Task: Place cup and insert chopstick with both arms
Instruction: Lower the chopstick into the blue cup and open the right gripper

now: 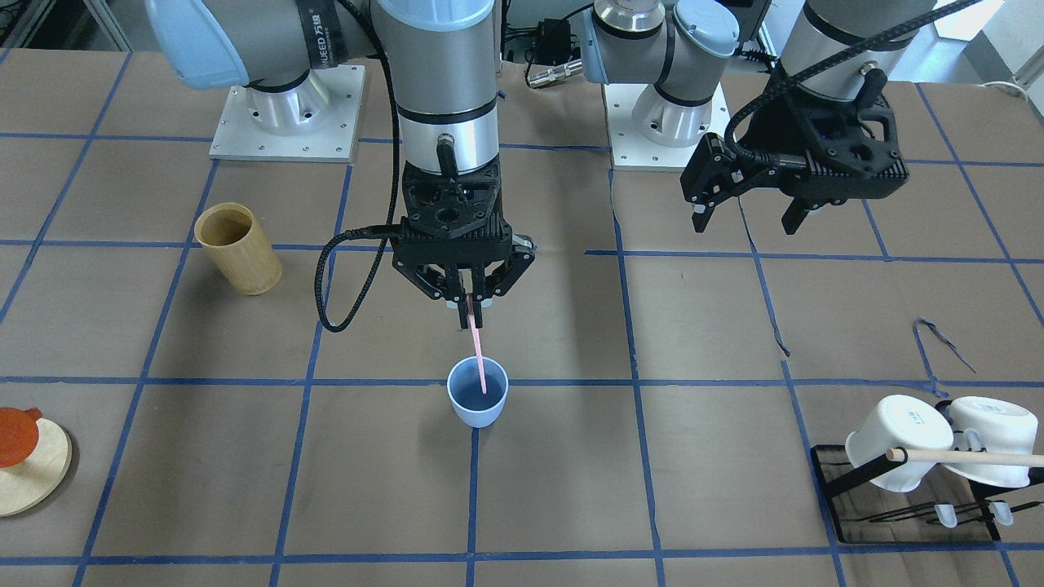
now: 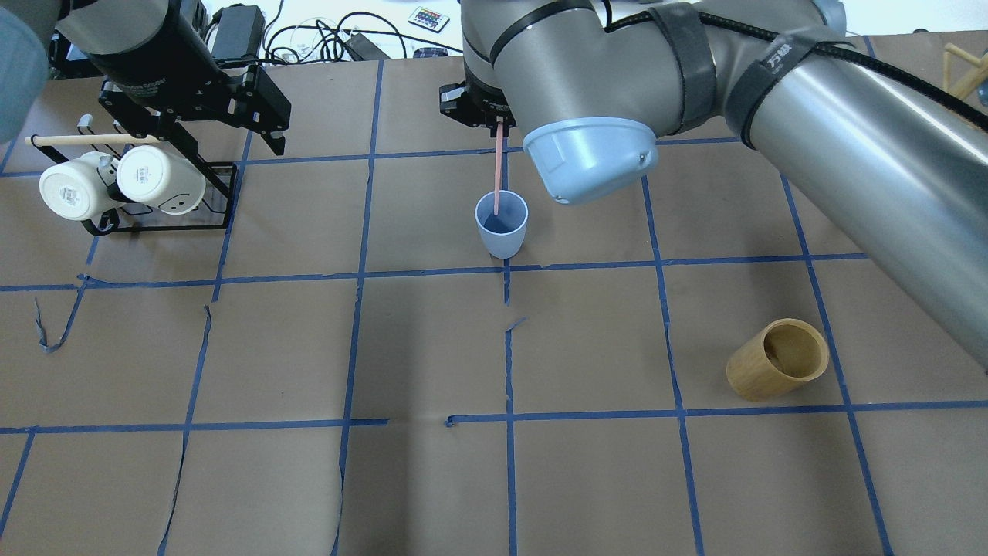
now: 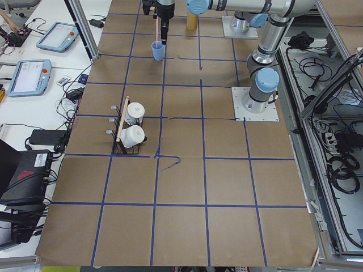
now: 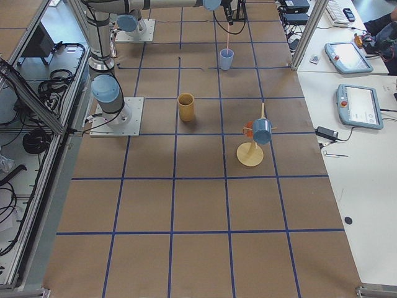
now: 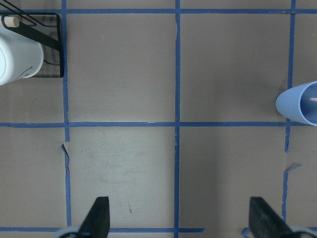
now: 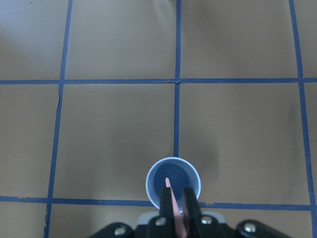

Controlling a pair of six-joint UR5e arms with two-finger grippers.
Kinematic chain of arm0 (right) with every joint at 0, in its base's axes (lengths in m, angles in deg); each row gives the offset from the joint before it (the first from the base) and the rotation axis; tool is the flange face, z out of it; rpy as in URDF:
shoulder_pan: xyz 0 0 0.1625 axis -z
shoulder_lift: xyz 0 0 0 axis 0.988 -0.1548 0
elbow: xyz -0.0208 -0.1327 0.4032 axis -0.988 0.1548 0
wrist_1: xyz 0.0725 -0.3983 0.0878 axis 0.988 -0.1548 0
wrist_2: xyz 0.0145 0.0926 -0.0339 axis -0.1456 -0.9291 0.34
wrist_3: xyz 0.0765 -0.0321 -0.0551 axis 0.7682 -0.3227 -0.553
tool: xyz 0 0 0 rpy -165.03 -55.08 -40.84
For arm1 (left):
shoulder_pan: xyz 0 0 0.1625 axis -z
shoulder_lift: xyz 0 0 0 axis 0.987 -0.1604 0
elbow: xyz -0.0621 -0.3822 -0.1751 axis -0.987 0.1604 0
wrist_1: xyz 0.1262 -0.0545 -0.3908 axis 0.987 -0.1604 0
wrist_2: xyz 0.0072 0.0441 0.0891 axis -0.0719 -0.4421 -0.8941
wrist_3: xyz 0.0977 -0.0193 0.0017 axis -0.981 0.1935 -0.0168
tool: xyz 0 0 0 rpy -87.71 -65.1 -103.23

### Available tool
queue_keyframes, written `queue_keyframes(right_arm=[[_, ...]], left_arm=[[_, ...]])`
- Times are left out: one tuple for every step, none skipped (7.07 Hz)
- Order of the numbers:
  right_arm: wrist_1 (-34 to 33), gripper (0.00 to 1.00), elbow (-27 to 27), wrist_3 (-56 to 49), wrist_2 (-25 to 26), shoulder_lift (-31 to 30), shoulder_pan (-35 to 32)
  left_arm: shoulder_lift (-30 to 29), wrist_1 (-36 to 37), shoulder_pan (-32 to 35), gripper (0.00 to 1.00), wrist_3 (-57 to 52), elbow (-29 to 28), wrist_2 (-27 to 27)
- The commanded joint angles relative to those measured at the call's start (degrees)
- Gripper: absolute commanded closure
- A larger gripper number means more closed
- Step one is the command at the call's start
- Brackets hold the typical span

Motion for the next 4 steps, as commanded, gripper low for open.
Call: queue_keyframes(right_arm=[[0.4, 0.0, 0.3, -0.2, 0.7, -0.5, 0.0], [2.7, 0.0, 0.8, -0.6, 0.6, -1.1, 1.4], [9.3, 0.0, 1.7, -1.3, 1.1, -3.0, 2.2], [17.4, 0.0, 1.7, -1.5, 4.4, -4.0, 4.2]], left_arm=[[0.0, 0.0, 0.0, 0.0, 0.0, 0.0, 0.1], [0.0, 0.0, 0.1, 0.0, 0.1, 0.0, 0.3], [0.0, 0.1, 0.2, 0.0, 0.2, 0.0, 0.3], [0.0, 0.1, 0.3, 0.0, 0.3, 0.0, 0.3]])
